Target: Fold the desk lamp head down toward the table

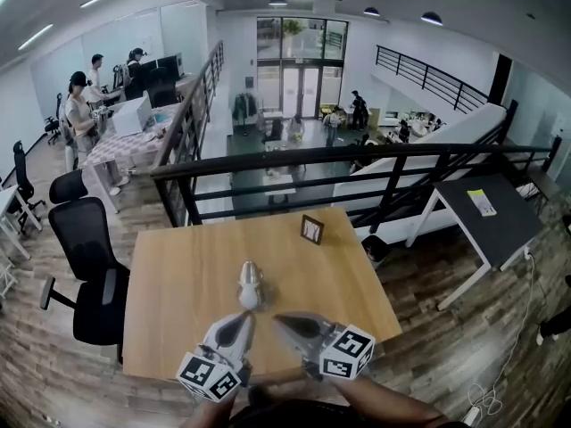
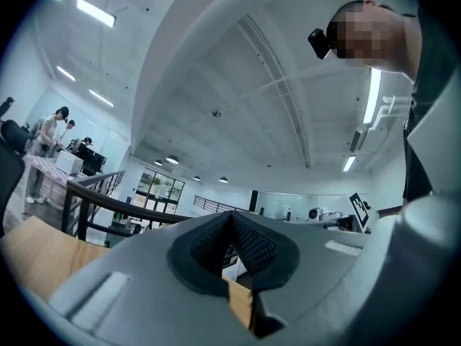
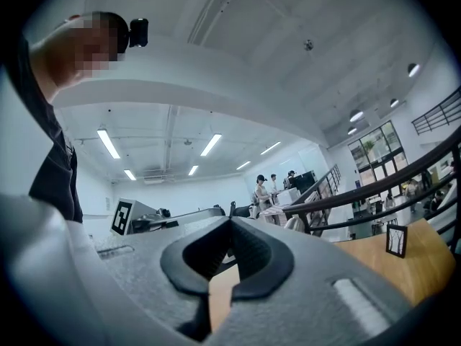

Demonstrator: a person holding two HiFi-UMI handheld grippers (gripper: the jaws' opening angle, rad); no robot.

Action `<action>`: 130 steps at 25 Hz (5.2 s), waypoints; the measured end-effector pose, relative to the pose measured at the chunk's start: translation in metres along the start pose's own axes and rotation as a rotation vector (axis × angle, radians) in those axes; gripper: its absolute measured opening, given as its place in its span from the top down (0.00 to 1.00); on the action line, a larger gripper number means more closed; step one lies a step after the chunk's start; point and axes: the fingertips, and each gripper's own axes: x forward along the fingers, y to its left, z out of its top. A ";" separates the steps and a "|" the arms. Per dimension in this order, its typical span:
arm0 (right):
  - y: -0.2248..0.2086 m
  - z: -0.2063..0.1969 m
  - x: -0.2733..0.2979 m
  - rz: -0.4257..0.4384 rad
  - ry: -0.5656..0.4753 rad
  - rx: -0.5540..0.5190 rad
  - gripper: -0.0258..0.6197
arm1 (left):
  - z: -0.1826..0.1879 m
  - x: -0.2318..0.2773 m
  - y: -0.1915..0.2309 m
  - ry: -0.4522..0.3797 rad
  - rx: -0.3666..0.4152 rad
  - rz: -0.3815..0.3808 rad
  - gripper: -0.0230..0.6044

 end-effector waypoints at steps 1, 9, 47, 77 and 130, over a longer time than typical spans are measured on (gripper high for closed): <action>-0.001 0.001 0.008 -0.009 0.002 -0.002 0.96 | 0.001 0.000 0.008 0.004 0.002 -0.013 0.96; -0.016 0.000 0.057 -0.110 0.010 -0.007 0.92 | 0.007 0.003 0.055 0.073 -0.006 -0.130 0.96; -0.127 -0.061 0.139 -0.261 0.317 0.057 0.52 | -0.041 0.040 0.136 0.211 -0.123 -0.165 0.96; -0.121 -0.078 0.130 -0.328 0.332 -0.100 0.53 | -0.045 -0.012 0.132 0.222 -0.120 -0.161 0.96; -0.091 -0.185 0.102 -0.382 0.550 -0.241 0.58 | -0.046 -0.019 0.129 0.252 -0.129 -0.196 0.96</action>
